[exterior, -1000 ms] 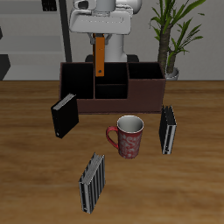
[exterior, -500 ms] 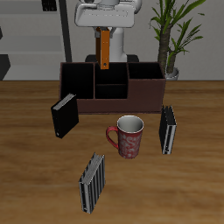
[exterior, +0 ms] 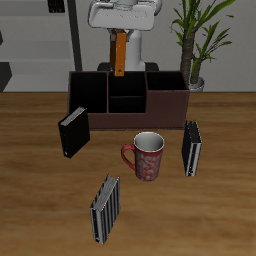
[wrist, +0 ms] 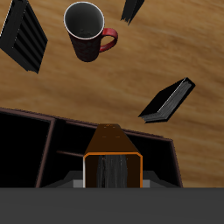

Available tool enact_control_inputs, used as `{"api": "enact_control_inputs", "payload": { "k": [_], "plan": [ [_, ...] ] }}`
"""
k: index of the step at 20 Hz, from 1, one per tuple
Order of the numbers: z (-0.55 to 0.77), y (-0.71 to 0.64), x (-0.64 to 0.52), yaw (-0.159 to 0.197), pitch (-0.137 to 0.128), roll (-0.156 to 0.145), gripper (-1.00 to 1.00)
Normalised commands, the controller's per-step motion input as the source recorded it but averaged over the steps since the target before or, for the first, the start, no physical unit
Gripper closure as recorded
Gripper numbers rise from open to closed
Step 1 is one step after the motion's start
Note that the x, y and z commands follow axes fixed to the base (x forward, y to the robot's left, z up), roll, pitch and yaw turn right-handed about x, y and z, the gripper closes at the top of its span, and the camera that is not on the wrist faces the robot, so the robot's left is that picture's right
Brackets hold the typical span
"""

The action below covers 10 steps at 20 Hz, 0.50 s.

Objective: Place the orange book into the back desk caddy's back compartment

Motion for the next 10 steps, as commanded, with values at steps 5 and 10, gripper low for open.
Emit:
{"api": "enact_control_inputs", "payload": {
  "k": [5, 10],
  "plan": [
    [-0.07, 0.01, -0.19, 0.07, 0.024, 0.007, 1.0],
    [-0.02, 0.05, -0.24, 0.105, 0.015, -0.001, 1.0]
  ]
}}
